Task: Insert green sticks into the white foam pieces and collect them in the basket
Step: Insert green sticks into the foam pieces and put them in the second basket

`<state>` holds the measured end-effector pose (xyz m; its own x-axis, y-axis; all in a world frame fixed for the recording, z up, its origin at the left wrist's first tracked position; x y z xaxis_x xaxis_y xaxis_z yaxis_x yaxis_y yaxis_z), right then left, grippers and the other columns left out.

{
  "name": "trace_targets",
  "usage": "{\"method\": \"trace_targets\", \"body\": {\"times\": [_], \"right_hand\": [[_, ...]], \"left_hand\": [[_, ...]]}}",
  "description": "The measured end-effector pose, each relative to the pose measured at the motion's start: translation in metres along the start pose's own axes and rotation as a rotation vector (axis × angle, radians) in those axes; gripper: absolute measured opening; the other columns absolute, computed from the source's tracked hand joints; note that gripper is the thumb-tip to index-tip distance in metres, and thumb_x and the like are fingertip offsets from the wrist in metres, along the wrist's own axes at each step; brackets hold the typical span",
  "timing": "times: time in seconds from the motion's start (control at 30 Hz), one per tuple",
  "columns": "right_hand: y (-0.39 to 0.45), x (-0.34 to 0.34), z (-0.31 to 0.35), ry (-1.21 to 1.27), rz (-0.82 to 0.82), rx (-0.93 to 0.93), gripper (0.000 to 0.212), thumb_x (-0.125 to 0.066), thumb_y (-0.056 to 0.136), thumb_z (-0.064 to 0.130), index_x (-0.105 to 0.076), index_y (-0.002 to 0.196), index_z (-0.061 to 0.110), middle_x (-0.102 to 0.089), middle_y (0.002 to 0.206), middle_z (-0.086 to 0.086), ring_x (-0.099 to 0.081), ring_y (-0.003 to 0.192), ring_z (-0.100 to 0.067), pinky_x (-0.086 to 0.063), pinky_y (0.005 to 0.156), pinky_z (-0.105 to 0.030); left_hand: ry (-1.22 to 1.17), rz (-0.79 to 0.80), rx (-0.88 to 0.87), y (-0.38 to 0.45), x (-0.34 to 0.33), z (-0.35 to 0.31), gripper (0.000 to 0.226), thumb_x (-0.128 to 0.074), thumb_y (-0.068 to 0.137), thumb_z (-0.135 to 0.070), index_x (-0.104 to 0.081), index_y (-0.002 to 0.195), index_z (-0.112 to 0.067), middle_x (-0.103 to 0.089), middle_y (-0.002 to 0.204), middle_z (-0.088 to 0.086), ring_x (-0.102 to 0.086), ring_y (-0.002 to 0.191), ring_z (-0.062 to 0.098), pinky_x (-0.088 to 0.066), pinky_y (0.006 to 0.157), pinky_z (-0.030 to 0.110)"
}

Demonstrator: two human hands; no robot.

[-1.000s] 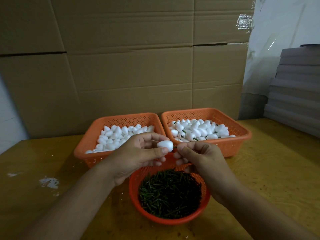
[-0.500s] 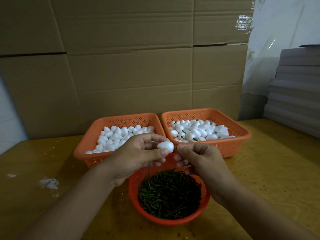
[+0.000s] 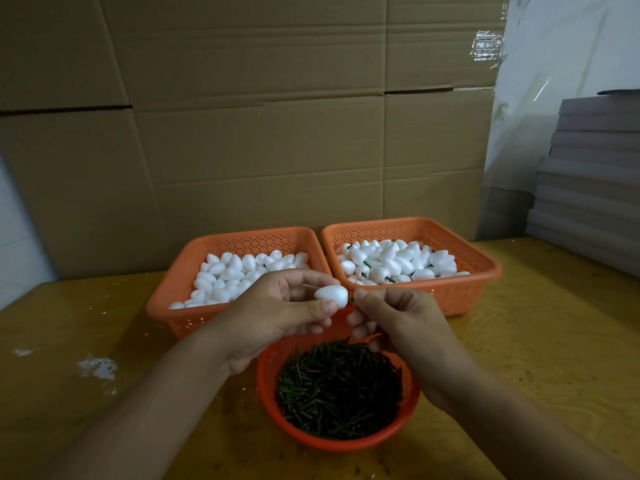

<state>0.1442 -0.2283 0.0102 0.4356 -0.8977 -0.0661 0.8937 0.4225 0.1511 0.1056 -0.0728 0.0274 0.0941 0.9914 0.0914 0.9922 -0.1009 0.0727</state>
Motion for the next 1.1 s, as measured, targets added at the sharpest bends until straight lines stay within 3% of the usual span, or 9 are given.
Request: {"method": "trace_targets", "body": {"times": [1.1], "right_hand": [[-0.0026, -0.0050, 0.0033, -0.020, 0.025, 0.020, 0.029, -0.062, 0.096, 0.021, -0.074, 0.070, 0.016, -0.073, 0.074, -0.006, -0.065, 0.061, -0.010, -0.047, 0.051, -0.019]], "left_hand": [[-0.016, -0.003, 0.012, -0.0013, -0.0031, -0.0007, 0.027, -0.079, 0.076, -0.020, -0.078, 0.102, -0.027, -0.076, 0.097, 0.004, -0.071, 0.084, 0.012, -0.057, 0.075, 0.022]]}}
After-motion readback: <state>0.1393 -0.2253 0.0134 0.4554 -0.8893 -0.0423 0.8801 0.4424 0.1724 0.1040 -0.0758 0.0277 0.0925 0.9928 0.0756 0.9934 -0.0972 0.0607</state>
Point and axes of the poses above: each hand's wrist, its own y-axis towards the middle knuckle, its own x-axis out of the back of the hand, z = x × y, the point moved 7 cm from there along y, towards the middle knuckle
